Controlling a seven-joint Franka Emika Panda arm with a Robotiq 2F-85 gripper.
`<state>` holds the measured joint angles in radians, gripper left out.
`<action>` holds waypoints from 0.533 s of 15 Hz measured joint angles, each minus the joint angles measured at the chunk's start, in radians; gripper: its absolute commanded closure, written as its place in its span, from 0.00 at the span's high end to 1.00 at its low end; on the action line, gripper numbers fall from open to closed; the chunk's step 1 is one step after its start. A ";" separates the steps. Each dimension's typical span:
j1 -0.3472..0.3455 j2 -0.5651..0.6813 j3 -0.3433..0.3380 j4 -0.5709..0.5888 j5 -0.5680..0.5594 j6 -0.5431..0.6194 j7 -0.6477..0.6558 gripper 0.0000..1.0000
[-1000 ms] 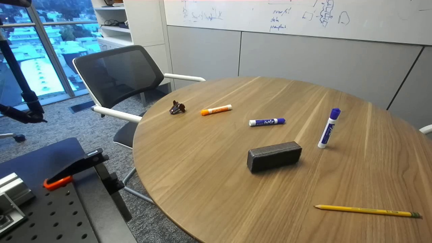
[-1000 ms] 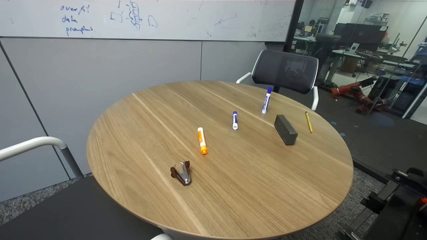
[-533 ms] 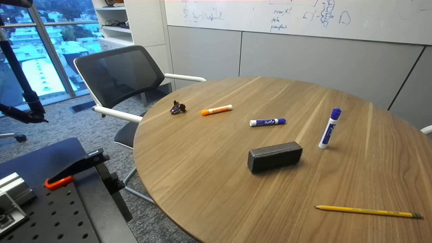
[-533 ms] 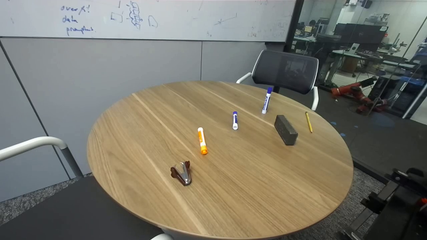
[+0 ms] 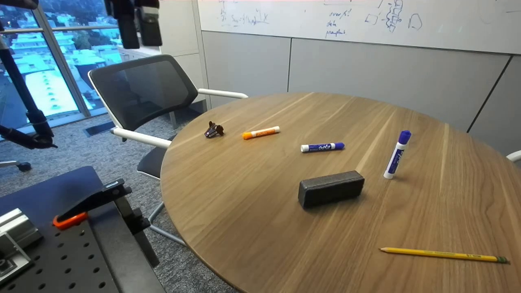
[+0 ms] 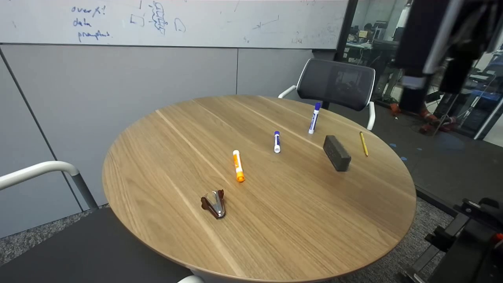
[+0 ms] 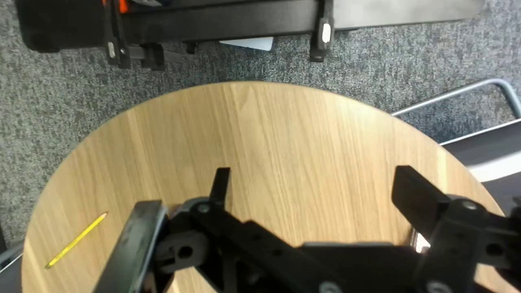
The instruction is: Move the silver object to the right
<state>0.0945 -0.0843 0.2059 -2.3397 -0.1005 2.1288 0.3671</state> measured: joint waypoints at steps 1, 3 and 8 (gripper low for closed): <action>0.006 0.060 0.000 0.054 0.012 0.010 0.015 1.00; 0.023 0.186 0.000 0.167 0.020 0.024 0.052 1.00; 0.116 0.483 -0.024 0.428 -0.003 0.092 0.149 1.00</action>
<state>0.2103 0.3991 0.1817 -1.9119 -0.1038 2.2213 0.5157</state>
